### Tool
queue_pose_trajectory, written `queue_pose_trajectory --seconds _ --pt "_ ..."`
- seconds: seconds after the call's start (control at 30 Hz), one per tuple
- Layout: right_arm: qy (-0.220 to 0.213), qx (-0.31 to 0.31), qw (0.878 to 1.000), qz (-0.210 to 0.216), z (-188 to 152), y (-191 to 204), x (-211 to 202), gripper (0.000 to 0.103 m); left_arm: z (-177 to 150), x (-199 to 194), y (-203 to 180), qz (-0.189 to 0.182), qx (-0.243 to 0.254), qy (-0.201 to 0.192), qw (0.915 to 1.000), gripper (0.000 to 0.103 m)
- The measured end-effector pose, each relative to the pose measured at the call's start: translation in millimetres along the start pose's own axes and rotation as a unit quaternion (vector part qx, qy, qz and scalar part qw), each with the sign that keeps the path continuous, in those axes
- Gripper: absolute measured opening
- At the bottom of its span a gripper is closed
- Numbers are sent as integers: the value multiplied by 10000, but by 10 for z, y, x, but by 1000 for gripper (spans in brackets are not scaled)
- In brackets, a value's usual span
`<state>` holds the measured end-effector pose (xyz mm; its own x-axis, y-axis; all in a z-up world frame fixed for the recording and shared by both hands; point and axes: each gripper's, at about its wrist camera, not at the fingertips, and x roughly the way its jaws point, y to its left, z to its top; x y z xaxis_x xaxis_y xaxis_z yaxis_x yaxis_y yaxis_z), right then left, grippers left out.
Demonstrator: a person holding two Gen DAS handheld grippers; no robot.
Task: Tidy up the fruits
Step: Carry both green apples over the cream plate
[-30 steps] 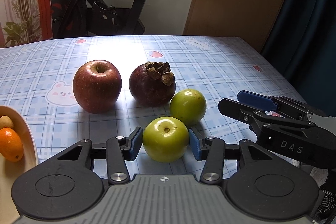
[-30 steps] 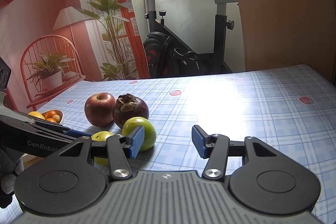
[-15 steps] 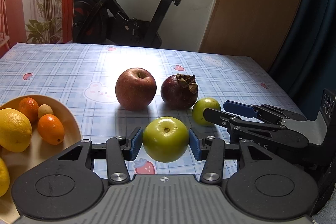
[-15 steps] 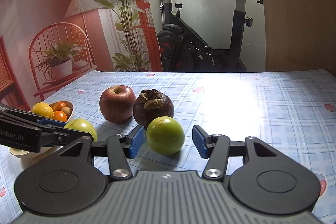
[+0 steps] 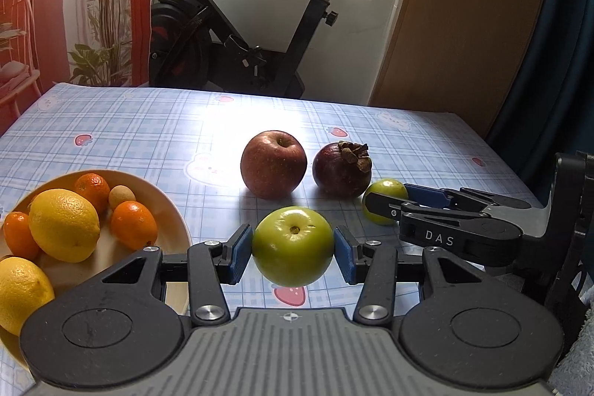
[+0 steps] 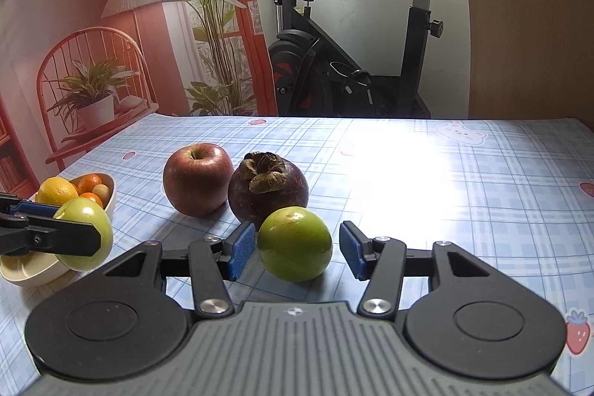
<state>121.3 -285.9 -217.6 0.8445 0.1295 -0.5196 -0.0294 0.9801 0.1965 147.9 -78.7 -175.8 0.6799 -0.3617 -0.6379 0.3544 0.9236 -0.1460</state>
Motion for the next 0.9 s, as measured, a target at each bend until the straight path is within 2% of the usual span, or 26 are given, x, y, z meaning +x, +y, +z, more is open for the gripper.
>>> queue_pose_trajectory --seconds 0.07,0.1,0.2,0.5,0.67,0.9 --pt "56 0 10000 -1 5 9 18 52 -8 -7 6 6 -17 7 10000 50" --pt "46 -32 10000 8 4 18 13 48 -12 -10 7 9 -32 14 10000 50" --pt "57 -61 9999 -81 -2 50 -6 48 -25 -40 13 5 -65 11 10000 50" --pt "70 288 9995 49 -121 134 -246 48 -33 -161 135 6 -228 2 9997 50" --pt "22 267 9993 250 -9 372 -290 48 35 -280 335 64 -363 -78 9993 50" --pt "-106 30 9977 669 203 904 -194 48 149 -505 842 273 -735 -209 9967 50"
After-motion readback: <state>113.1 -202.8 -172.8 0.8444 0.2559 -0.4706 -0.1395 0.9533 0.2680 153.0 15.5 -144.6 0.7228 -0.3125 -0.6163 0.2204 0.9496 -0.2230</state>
